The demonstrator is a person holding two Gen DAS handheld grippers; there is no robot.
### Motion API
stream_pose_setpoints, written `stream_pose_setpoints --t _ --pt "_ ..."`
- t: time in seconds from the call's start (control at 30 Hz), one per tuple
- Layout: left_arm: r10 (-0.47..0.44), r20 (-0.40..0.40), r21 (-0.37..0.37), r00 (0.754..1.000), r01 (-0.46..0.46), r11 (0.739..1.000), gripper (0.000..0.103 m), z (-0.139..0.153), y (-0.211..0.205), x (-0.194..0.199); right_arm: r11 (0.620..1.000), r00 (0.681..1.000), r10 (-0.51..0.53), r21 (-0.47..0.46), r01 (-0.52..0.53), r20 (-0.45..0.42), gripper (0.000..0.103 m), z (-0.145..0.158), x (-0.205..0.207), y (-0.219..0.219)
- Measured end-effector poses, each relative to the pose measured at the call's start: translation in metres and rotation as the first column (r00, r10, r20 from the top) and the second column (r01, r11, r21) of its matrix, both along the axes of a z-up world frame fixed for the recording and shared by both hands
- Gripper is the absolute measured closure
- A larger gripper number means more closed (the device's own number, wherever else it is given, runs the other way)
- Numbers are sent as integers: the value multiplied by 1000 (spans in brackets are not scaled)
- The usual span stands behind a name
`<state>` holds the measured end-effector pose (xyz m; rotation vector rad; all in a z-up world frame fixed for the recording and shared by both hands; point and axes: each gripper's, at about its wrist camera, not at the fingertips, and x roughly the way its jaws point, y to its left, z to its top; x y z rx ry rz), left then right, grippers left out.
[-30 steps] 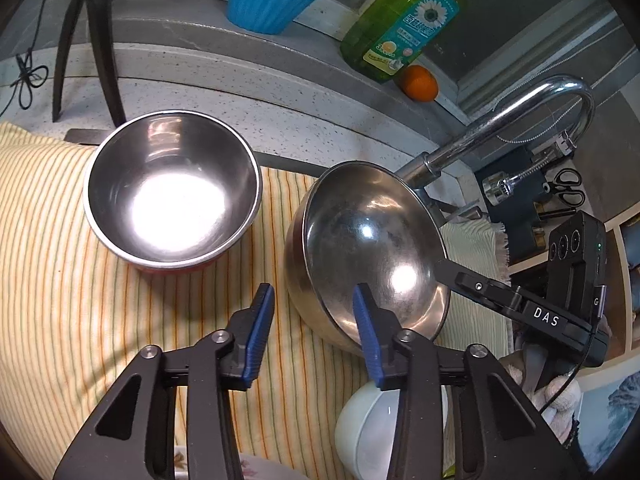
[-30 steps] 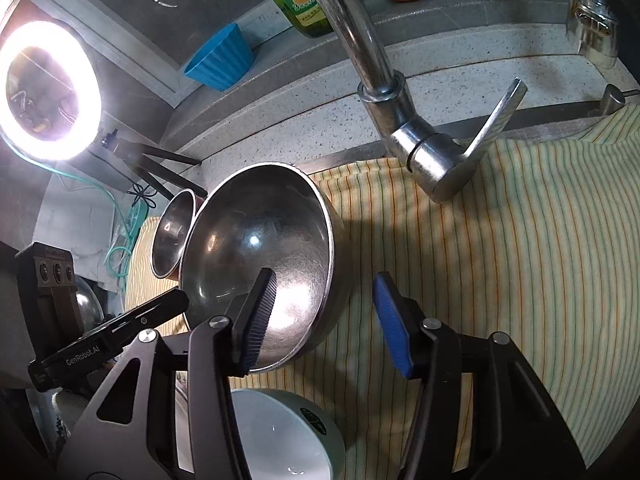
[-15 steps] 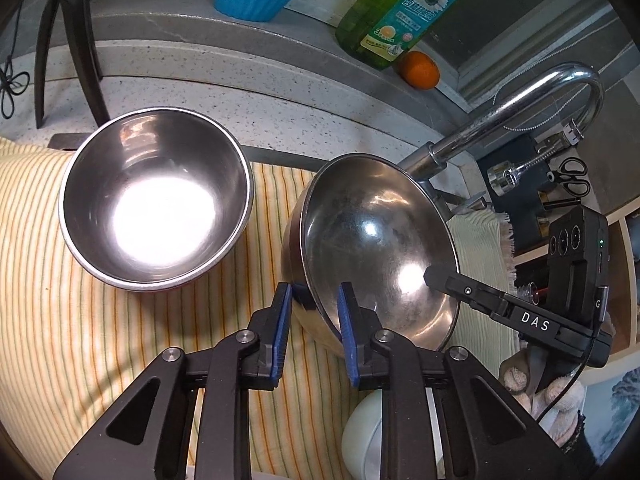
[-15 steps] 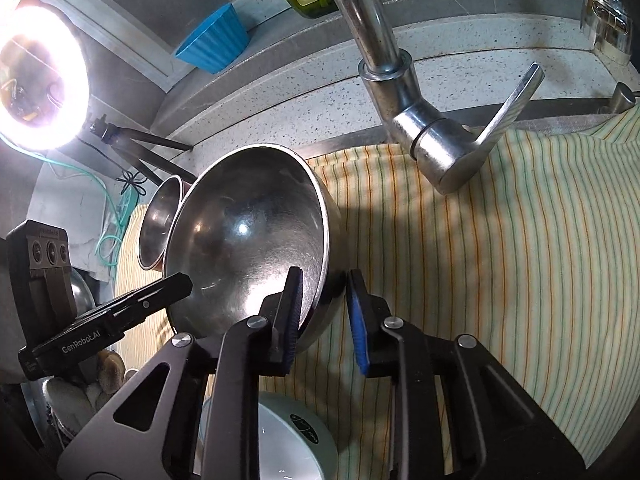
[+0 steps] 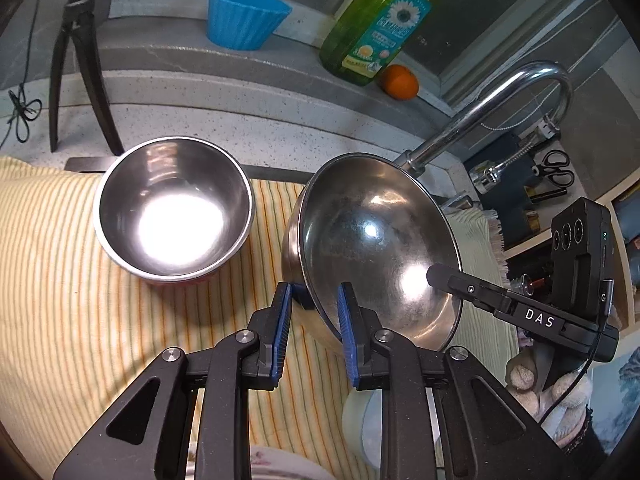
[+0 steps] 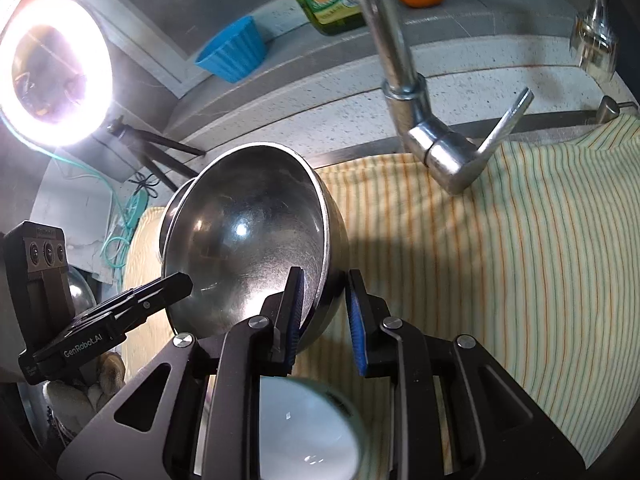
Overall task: Organize plates and bowls
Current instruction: 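Lift the large steel bowl and carry it beside the plate stack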
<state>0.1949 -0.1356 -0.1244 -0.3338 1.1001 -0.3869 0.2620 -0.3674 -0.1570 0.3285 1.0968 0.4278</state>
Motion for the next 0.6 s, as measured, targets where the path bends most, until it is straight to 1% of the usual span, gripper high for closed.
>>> stream_pose_setpoints --t 0.2,0.27,0.43,0.6 --pt "18 39 -1 999 -18 1000 82 19 23 -23 999 999 32 18 -32 32 81 19 -17 20" --pt "37 48 -13 998 -37 999 82 24 36 -32 999 998 46 16 -46 46 81 25 -25 31" --pt "77 85 0 993 -78 997 82 39 68 -54 995 993 96 21 -98 62 81 35 -43 66" --pt "141 93 -1 986 -141 990 82 46 105 -77 986 984 166 22 -168 70 81 40 -59 109"
